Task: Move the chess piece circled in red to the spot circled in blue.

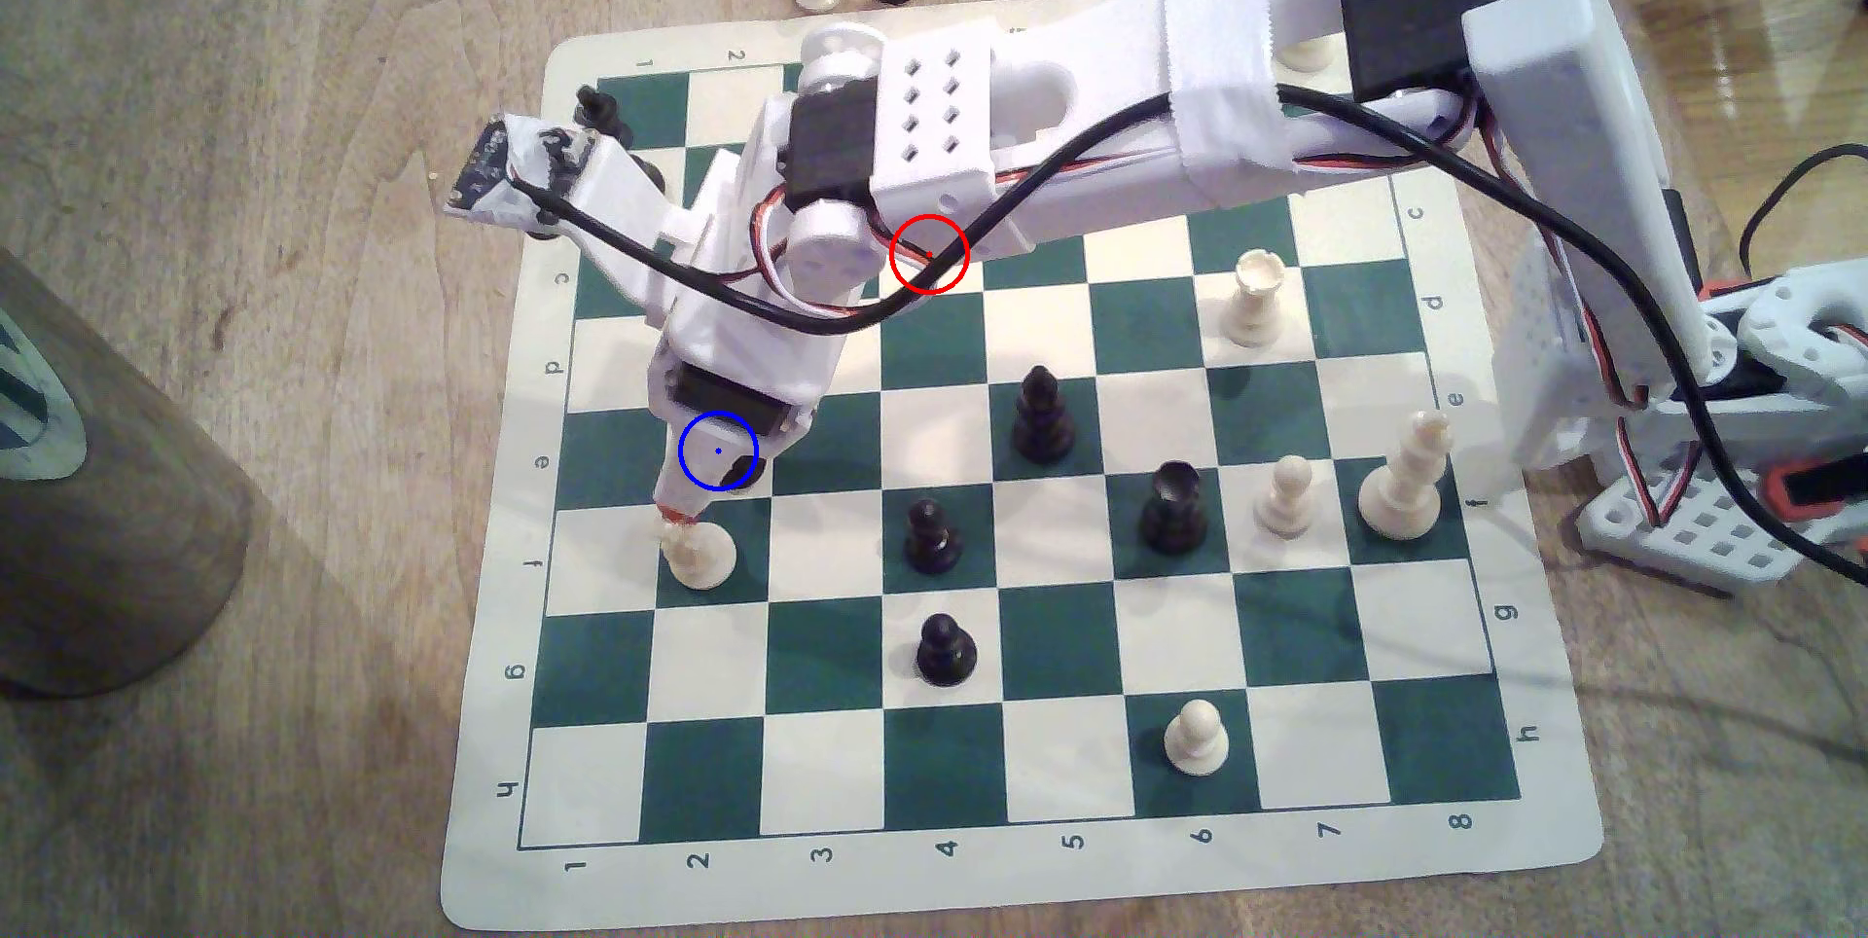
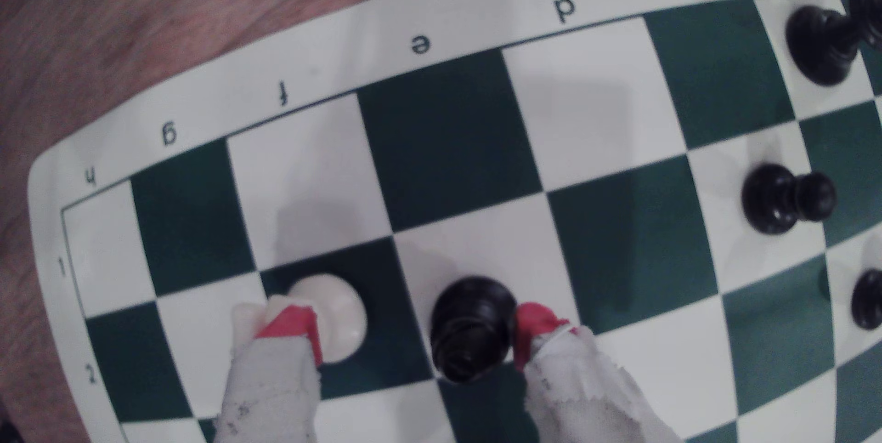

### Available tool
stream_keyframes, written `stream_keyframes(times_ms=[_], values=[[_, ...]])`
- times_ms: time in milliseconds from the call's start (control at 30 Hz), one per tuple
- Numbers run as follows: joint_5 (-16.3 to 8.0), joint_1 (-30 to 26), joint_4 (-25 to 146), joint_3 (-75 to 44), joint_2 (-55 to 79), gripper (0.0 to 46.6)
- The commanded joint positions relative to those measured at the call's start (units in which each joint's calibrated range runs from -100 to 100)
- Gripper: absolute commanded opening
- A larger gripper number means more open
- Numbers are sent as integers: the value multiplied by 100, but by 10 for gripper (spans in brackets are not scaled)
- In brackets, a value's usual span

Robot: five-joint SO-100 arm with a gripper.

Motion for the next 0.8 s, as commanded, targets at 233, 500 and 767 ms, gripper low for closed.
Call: stream_keyframes(times_ms=[233, 500, 767], values=[[29, 154, 143, -486, -427, 235], [49, 154, 143, -432, -444, 152], [29, 107, 217, -287, -741, 130]])
